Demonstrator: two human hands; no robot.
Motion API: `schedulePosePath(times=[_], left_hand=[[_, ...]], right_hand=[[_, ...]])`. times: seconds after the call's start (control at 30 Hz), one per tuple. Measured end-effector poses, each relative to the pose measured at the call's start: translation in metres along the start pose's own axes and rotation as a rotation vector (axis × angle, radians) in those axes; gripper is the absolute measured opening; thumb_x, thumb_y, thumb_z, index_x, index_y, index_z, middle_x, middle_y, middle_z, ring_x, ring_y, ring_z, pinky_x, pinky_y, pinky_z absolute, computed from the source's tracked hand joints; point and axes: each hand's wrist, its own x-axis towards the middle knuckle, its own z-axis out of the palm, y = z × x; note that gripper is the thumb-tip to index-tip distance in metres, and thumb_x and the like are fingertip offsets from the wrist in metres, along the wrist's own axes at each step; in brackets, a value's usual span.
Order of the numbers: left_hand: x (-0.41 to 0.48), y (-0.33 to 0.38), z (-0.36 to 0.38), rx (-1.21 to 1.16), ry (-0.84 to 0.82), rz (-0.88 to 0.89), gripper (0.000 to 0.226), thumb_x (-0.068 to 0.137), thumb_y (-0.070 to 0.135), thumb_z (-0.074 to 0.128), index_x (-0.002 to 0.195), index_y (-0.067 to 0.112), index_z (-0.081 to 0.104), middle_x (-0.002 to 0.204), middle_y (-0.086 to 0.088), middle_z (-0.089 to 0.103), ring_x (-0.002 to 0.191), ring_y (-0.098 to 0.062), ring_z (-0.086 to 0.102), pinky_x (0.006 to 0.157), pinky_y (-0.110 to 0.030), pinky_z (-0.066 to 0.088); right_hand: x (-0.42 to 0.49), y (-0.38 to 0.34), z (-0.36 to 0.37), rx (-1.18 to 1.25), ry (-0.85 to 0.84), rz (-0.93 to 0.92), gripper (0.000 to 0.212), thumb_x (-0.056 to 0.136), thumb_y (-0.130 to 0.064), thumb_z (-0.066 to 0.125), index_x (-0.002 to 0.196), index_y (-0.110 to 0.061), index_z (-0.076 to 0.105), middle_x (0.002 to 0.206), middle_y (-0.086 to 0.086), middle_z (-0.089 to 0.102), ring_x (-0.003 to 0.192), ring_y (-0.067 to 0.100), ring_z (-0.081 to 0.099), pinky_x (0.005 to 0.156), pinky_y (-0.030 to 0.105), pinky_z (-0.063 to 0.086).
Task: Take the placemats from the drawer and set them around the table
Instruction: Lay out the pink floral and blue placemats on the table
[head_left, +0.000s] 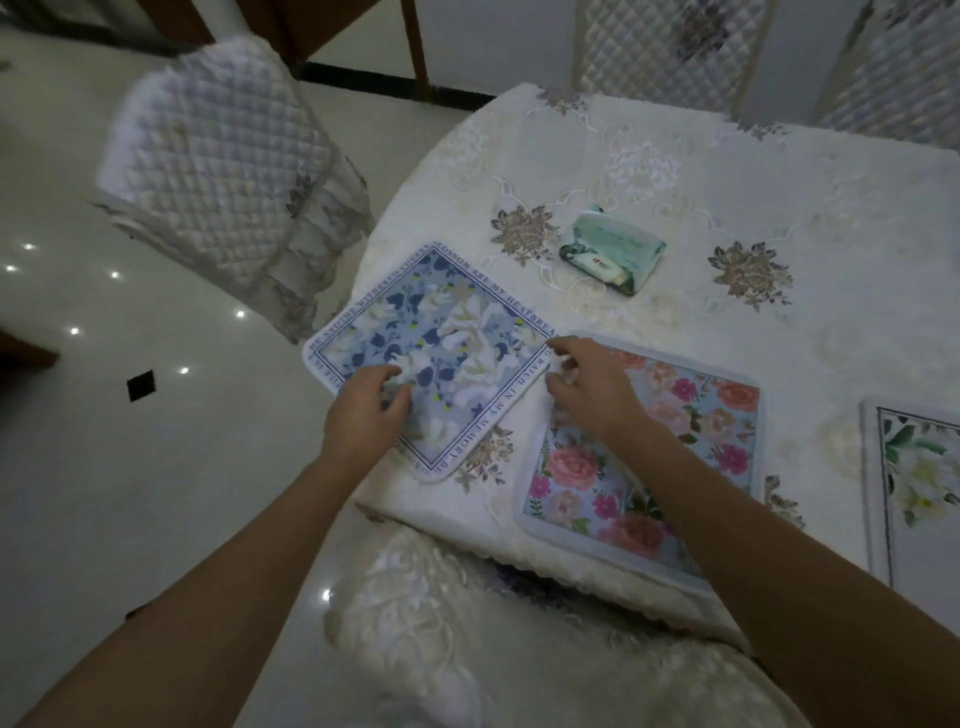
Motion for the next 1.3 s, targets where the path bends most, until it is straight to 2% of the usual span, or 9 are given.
schedulePosePath(times=[0.17,0.3,0.47,0.6,0.77,0.9,0.97,1.13,1.3], left_hand=[[0.028,-0.055,-0.019,0.074,0.095,-0.131,0.039,0.09,0.029,0.066,0.126,0.016,0.062,0.126,-0.013,0.056,0.116,-0.032,0.054,0.09,-0.04,0.046],[0.039,-0.088,-0.022,0.118,0.094,-0.135,0.04,0.087,0.031,0.07,0.123,0.016,0.062,0.123,-0.011,0.055,0.114,-0.029,0.054,0.083,-0.036,0.045],[0.046,-0.106,-0.022,-0.088,0.08,-0.177,0.048,0.086,0.035,0.075,0.128,0.02,0.058,0.119,-0.002,0.056,0.103,-0.016,0.057,0.079,-0.03,0.045],[0.049,-0.101,-0.024,-0.222,0.147,-0.19,0.039,0.086,0.021,0.074,0.123,0.021,0.061,0.107,0.004,0.054,0.087,-0.009,0.057,0.073,-0.023,0.043],[0.05,-0.097,-0.015,-0.381,0.218,-0.229,0.03,0.087,0.005,0.07,0.114,0.017,0.065,0.105,-0.003,0.061,0.08,-0.005,0.06,0.071,-0.011,0.049],[0.057,-0.104,-0.011,-0.43,0.241,-0.229,0.029,0.087,0.003,0.069,0.111,0.019,0.066,0.098,0.002,0.058,0.078,-0.01,0.06,0.071,-0.043,0.059],[0.068,-0.107,-0.014,-0.447,0.25,-0.197,0.028,0.087,0.002,0.068,0.11,0.018,0.066,0.097,0.007,0.057,0.078,-0.012,0.059,0.067,-0.051,0.059],[0.114,-0.102,-0.035,-0.468,0.264,-0.156,0.026,0.088,0.003,0.066,0.107,0.021,0.068,0.097,0.016,0.058,0.079,-0.017,0.06,0.07,-0.051,0.059],[0.167,-0.092,-0.06,-0.416,0.282,-0.134,0.027,0.087,0.005,0.067,0.108,0.02,0.068,0.09,-0.001,0.063,0.07,-0.005,0.055,0.074,-0.04,0.058]], right_hand=[[0.066,-0.023,0.03,-0.138,-0.072,-0.031,0.046,0.091,-0.025,0.062,0.135,-0.016,0.053,0.129,0.011,0.053,0.115,0.026,0.054,0.093,0.035,0.042],[0.103,-0.019,0.05,-0.215,-0.106,0.065,0.047,0.086,-0.021,0.064,0.132,-0.013,0.057,0.126,0.015,0.053,0.114,0.031,0.052,0.091,0.034,0.041],[0.113,-0.01,0.059,-0.321,-0.006,0.046,0.048,0.079,-0.026,0.065,0.126,-0.015,0.063,0.122,0.014,0.056,0.112,0.032,0.051,0.094,0.043,0.047],[0.111,-0.015,0.061,-0.384,0.089,0.062,0.048,0.076,-0.021,0.071,0.123,-0.017,0.064,0.127,0.014,0.053,0.116,0.037,0.045,0.095,0.046,0.042],[0.124,-0.017,0.055,-0.309,0.049,0.128,0.046,0.076,-0.013,0.068,0.121,-0.019,0.066,0.124,0.015,0.054,0.114,0.037,0.048,0.093,0.043,0.043],[0.129,-0.019,0.052,-0.258,0.029,0.168,0.039,0.077,-0.005,0.063,0.111,-0.022,0.067,0.111,0.012,0.052,0.1,0.029,0.053,0.077,0.031,0.04],[0.132,-0.021,0.051,-0.225,0.015,0.184,0.034,0.077,-0.003,0.059,0.1,-0.026,0.066,0.101,0.009,0.053,0.087,0.027,0.055,0.07,0.03,0.039],[0.148,-0.026,0.041,-0.227,0.002,0.137,0.035,0.079,0.004,0.053,0.093,-0.022,0.071,0.096,0.008,0.059,0.079,0.021,0.053,0.069,0.031,0.041],[0.176,-0.049,0.037,-0.156,0.122,0.085,0.033,0.084,0.002,0.055,0.098,-0.022,0.073,0.099,0.0,0.054,0.074,0.014,0.05,0.068,0.025,0.036]])
